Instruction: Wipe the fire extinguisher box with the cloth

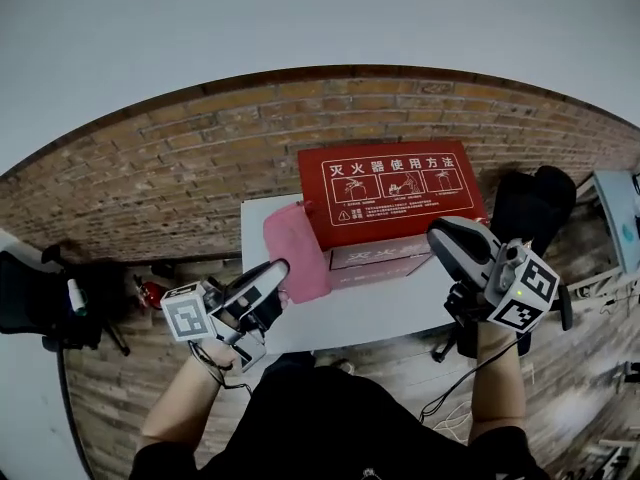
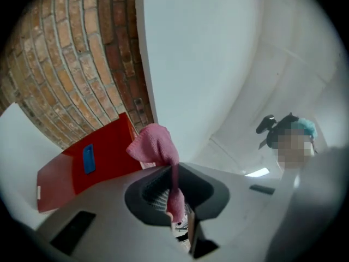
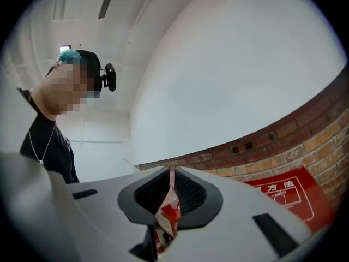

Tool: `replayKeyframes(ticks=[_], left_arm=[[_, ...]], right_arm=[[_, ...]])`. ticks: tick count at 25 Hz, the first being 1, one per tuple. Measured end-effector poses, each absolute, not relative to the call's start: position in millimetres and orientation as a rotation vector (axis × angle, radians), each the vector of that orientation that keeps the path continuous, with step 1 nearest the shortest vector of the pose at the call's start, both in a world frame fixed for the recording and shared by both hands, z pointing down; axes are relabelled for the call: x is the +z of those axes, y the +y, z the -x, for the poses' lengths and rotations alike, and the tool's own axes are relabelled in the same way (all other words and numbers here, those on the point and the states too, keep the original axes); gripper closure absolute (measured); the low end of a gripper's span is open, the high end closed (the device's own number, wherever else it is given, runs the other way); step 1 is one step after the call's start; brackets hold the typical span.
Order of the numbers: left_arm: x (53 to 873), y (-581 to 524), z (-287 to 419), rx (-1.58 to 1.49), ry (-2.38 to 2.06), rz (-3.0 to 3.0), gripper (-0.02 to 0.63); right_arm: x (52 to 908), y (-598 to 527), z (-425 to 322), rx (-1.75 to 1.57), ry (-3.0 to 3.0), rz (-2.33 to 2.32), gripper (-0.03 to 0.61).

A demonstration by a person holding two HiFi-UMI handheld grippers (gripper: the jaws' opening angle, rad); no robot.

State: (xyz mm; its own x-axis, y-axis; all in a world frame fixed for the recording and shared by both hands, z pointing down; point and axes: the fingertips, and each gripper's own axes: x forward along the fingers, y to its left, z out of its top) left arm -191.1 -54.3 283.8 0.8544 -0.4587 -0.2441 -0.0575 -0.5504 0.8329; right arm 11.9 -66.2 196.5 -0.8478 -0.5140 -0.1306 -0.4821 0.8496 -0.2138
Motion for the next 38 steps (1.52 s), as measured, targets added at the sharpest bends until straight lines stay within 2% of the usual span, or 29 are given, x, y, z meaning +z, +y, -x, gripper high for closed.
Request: replayKeyframes(ticks=[9,21,28,38], left_arm=[[303,-42,225,-0.576,-0.472,-1.973,0.551],[343,-78,249,-0.521,-0.514,-1.870,0.551],[355,-125,246,-0.467,-0.410,-1.828,0.551],[379,-191,234,-0.437,-0.293,-1.758,0.551]], right_arm=[[169,-116,-5,0.090,2.930,0.887,0.552],[193,-210,40,1.232,3.060,1.500,0.557],[247,-257,67,1.500,3.318,1.490,0.557],[289,-280,69,1.683,3.391,1.555,0.557]])
